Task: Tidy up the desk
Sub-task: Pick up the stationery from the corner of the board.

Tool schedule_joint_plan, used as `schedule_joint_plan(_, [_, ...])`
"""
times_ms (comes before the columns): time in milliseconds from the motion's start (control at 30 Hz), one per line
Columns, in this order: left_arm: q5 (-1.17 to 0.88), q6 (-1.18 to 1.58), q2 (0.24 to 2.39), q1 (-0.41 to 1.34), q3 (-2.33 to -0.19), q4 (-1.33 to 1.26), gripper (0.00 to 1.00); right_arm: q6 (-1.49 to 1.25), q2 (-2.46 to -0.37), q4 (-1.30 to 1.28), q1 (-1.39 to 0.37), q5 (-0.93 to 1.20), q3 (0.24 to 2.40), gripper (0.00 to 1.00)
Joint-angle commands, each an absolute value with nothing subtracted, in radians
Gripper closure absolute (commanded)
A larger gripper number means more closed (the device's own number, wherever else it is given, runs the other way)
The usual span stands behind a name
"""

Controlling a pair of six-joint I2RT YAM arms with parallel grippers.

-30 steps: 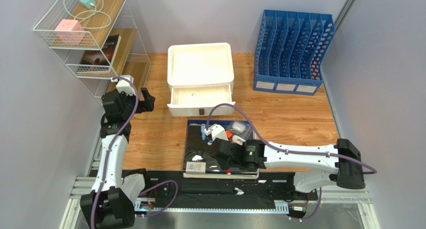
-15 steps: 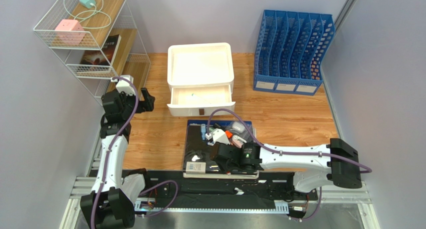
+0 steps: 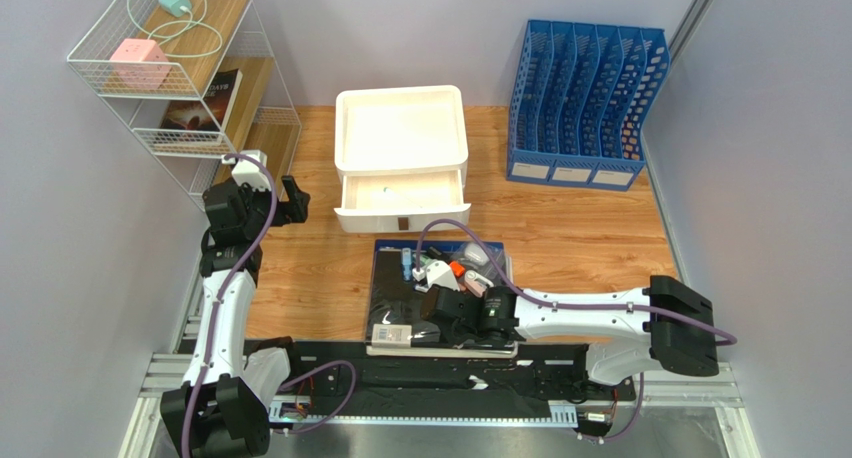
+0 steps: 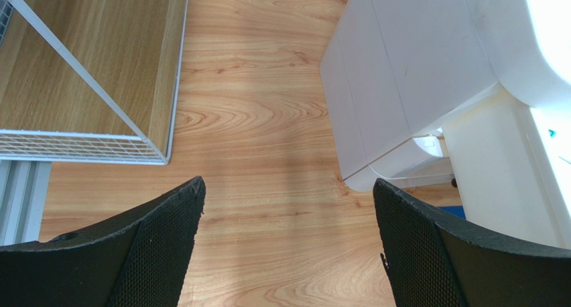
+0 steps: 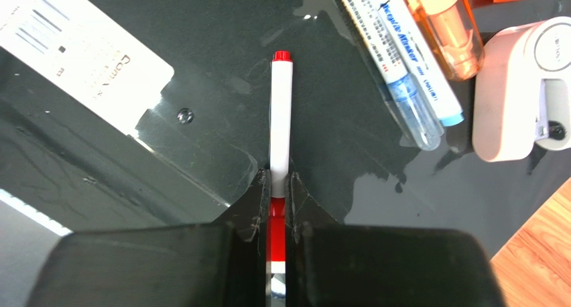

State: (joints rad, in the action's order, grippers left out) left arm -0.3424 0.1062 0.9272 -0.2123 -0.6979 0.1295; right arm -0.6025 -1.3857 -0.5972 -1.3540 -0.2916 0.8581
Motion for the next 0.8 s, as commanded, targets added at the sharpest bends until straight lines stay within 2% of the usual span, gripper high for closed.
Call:
schedule_joint_plan(0, [-0.351,0.107,0.911,-0.221,-0.687,0.097,0.0,-0.571,-1.373,-0.655,-1.35,-0.296,0.945,1.0])
schedule_joint_plan(333, [-0.353,0.109,0.917,-0.221,-0.686,0.094,0.01,-0.318,-1.373,-0.818,-1.275,-0.388,1.363,1.0])
schedule_joint_plan(600, [-0.351,0.106,0.913,-0.221,-0.686,0.092,0.01,-0.212,-1.575,-0.877,-1.066,-0.21,1.78,1.0])
schedule_joint_plan(767, [-0.351,0.106,0.916,-0.222,-0.687,0.092,0.01,-0.178,-1.718,-0.906,-0.988,-0.158,1.933,1.0])
